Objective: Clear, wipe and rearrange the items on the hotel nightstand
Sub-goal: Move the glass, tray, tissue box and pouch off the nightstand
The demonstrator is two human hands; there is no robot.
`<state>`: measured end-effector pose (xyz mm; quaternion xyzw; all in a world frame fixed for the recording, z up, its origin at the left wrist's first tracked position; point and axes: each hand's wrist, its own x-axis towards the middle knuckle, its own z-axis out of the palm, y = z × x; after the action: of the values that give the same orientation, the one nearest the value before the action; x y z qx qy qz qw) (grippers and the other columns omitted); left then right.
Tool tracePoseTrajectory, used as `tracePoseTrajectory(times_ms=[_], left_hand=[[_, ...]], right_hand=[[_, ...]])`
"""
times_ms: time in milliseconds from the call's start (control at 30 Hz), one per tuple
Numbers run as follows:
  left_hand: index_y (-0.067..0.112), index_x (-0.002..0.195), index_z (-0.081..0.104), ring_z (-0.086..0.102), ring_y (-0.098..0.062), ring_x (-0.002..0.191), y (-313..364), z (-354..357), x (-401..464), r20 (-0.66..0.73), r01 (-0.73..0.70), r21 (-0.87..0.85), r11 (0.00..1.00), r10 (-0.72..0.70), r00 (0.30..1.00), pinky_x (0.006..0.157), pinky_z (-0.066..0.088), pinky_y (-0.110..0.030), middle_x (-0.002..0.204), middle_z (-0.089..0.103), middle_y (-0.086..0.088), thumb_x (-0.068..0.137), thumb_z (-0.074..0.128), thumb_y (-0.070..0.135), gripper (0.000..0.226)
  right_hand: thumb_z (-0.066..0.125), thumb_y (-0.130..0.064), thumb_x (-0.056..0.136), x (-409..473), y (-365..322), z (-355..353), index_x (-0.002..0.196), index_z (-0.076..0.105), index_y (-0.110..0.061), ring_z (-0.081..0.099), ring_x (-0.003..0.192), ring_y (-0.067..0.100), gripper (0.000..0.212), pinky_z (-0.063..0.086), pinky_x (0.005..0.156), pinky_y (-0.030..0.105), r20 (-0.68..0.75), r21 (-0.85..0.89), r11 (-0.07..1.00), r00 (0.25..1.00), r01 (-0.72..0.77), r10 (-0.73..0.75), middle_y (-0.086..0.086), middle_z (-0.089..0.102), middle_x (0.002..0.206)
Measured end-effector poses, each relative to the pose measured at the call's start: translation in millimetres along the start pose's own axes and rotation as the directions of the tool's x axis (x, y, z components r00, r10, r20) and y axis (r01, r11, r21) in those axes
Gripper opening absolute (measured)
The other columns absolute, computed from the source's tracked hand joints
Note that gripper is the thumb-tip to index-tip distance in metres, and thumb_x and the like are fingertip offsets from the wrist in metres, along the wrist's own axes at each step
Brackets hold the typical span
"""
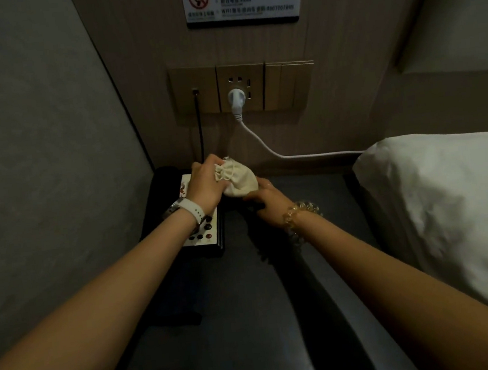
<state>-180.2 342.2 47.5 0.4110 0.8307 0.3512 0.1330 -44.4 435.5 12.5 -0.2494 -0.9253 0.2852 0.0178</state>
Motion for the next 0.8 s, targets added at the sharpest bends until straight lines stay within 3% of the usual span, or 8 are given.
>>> tracePoseTrajectory(times_ms=[100, 167, 267, 333, 467, 600, 700, 800], left_hand=[[0.004, 0.114, 0.053, 0.055, -0.031, 0.105, 13, -6, -14, -0.004, -0.055, -0.042, 0.998, 0.055, 0.998, 0.079, 0.04, -0.027, 0.115, 0.053, -0.021, 0.089, 0.064, 0.009, 0.028], [0.002, 0.106, 0.054, 0.057, -0.033, 0.104, 23, -10, -22, -0.005, -0.086, -0.089, 0.992, 0.086, 0.996, 0.086, 0.046, -0.039, 0.108, 0.06, -0.022, 0.088, 0.065, 0.008, 0.022], [0.007, 0.093, 0.051, 0.061, -0.029, 0.095, 42, -20, -41, -0.029, -0.123, -0.159, 0.98, 0.119, 0.992, 0.078, 0.047, -0.036, 0.093, 0.062, -0.011, 0.088, 0.066, 0.011, 0.016], [0.009, 0.091, 0.052, 0.062, -0.026, 0.091, 57, -28, -53, -0.041, -0.131, -0.197, 0.972, 0.125, 0.991, 0.076, 0.048, -0.037, 0.088, 0.062, -0.006, 0.089, 0.067, 0.016, 0.017], [0.011, 0.092, 0.06, 0.066, -0.018, 0.086, 92, -44, -80, -0.027, -0.179, -0.269, 0.946, 0.179, 0.984, 0.077, 0.055, -0.04, 0.088, 0.068, -0.004, 0.086, 0.07, 0.024, 0.018], [0.014, 0.092, 0.062, 0.065, -0.007, 0.08, 131, -52, -108, -0.028, -0.253, -0.282, 0.926, 0.256, 0.966, 0.069, 0.051, -0.026, 0.084, 0.067, 0.004, 0.085, 0.072, 0.025, 0.017], [0.008, 0.095, 0.061, 0.064, -0.008, 0.081, 162, -55, -130, -0.03, -0.284, -0.329, 0.901, 0.291, 0.956, 0.067, 0.049, -0.02, 0.085, 0.067, 0.001, 0.085, 0.073, 0.024, 0.022], [0.004, 0.096, 0.06, 0.064, -0.014, 0.083, 194, -56, -151, -0.038, -0.329, -0.367, 0.87, 0.34, 0.94, 0.069, 0.05, -0.02, 0.087, 0.067, -0.003, 0.083, 0.075, 0.024, 0.029]], right_hand=[[0.059, -0.005, 0.087, -14, -7, -10, 0.133, 0.055, -0.013, 0.04, 0.133, 0.03, 0.048, 0.036, 0.11, 0.03, -0.013, 0.035, 0.999, 1.0, -0.002, 0.002, 0.012, 0.031, 0.15], [0.064, -0.009, 0.084, -24, -14, -18, 0.122, 0.056, -0.011, 0.05, 0.121, 0.027, 0.039, 0.04, 0.095, 0.025, -0.041, 0.047, 0.999, 0.999, -0.025, 0.027, 0.01, 0.043, 0.136], [0.076, -0.02, 0.078, -45, -29, -38, 0.105, 0.046, -0.015, 0.055, 0.102, 0.019, 0.041, 0.043, 0.079, 0.029, -0.098, 0.102, 0.994, 0.994, -0.035, 0.045, 0.0, 0.052, 0.108], [0.078, -0.024, 0.076, -64, -42, -54, 0.1, 0.037, -0.017, 0.058, 0.094, 0.021, 0.048, 0.048, 0.073, 0.035, -0.155, 0.14, 0.99, 0.987, -0.024, 0.046, 0.0, 0.055, 0.1], [0.08, -0.023, 0.075, -106, -67, -88, 0.122, 0.034, -0.014, 0.062, 0.106, 0.029, 0.066, 0.054, 0.087, 0.049, -0.206, 0.118, 0.993, 0.978, 0.017, 0.008, 0.011, 0.059, 0.119], [0.079, -0.024, 0.076, -147, -80, -120, 0.143, 0.033, -0.016, 0.049, 0.128, 0.03, 0.082, 0.044, 0.103, 0.049, -0.165, 0.029, 0.998, 0.985, 0.061, -0.055, 0.01, 0.052, 0.139], [0.078, -0.019, 0.078, -177, -84, -144, 0.142, 0.041, -0.015, 0.049, 0.127, 0.026, 0.074, 0.041, 0.107, 0.044, -0.211, -0.019, 0.997, 0.975, 0.073, -0.076, 0.007, 0.053, 0.139], [0.077, -0.014, 0.077, -210, -85, -170, 0.129, 0.054, -0.012, 0.056, 0.109, 0.021, 0.057, 0.046, 0.098, 0.039, -0.247, -0.088, 0.994, 0.965, 0.063, -0.083, 0.008, 0.061, 0.126]])
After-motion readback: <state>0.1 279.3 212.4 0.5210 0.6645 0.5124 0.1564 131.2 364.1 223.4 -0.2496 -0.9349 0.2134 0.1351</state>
